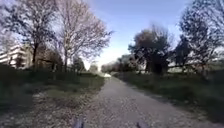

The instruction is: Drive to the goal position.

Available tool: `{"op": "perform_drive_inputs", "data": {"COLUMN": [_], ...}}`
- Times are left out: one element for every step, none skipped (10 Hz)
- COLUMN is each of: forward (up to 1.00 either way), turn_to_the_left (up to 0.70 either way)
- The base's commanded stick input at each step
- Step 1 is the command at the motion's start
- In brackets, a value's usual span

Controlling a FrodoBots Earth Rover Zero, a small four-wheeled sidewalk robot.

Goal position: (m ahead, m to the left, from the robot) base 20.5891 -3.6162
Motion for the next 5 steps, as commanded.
{"op": "perform_drive_inputs", "data": {"forward": [0.70,0.70,0.70,0.70,0.70], "turn_to_the_left": [0.00,0.00,0.00,0.00,0.00]}}
